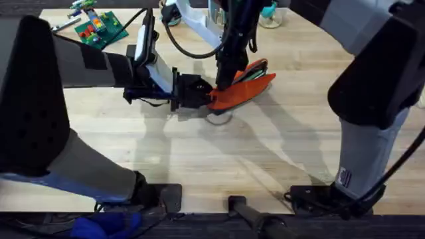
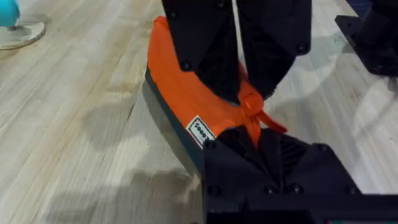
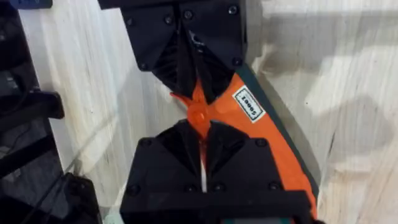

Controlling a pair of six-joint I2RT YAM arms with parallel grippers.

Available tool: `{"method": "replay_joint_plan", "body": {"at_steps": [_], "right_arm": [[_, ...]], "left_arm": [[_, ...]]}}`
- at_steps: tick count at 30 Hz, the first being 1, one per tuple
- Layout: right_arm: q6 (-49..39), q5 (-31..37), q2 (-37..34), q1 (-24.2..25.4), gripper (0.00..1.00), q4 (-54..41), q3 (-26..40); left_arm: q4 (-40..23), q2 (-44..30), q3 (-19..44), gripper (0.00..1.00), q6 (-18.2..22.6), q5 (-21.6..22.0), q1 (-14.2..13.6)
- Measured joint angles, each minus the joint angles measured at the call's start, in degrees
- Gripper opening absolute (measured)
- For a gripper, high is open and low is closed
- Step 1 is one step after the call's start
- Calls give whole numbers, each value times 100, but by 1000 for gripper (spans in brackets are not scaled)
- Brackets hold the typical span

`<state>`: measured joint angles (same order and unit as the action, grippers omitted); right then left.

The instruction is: Unzip the bag, pick up the pens from the table one at a time and place them inside, then zip the bag closed.

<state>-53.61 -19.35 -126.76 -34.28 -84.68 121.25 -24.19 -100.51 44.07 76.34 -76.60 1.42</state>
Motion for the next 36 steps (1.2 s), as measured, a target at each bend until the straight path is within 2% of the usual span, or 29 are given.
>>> {"method": "replay_joint_plan", "body": {"at_steps": [12, 19, 27, 36], "right_arm": [[8, 0, 0, 0, 32, -13, 0], [299, 0, 0, 0, 32, -11, 2], [1312, 53, 0, 0, 32, -22, 162], [2451, 463, -2, -7, 32, -79, 558]], "left_arm": [[1, 1, 1, 41, -2, 2, -1], [1, 0, 2, 40, 0, 2, -1], [5, 0, 0, 40, 0, -22, 1], [27, 0, 2, 40, -2, -58, 23]]}}
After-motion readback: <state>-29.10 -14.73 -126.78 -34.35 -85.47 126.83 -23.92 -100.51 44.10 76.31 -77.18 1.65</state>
